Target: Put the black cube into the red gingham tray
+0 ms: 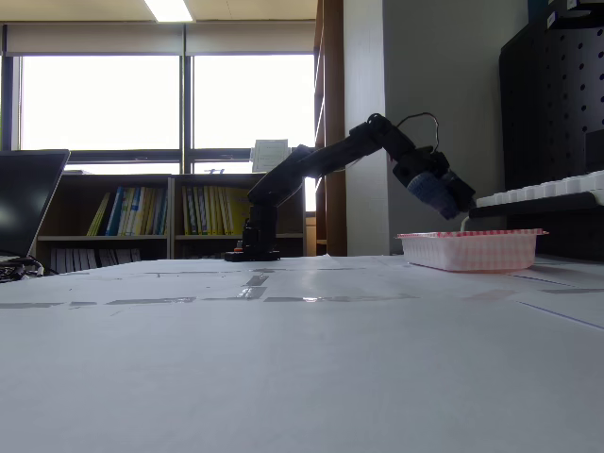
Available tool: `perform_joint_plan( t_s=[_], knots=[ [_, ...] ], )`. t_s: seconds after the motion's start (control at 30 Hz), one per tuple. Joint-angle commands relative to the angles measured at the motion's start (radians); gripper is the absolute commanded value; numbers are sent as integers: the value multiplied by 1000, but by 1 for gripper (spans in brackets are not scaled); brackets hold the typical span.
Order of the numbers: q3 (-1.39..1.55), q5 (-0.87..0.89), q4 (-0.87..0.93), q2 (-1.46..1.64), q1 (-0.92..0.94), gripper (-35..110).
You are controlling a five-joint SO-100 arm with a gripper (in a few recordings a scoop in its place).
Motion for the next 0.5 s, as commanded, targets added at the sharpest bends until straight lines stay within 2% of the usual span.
perform_joint_plan(
  t_s=[0.0,0.1,0.23,0.47],
  knots=[
    [78,9,-21,-20,-31,1],
    [69,35,2,-12,-32,8],
    [69,67,44,-25,-29,33],
    [71,109,64,-51,-17,41]
  ],
)
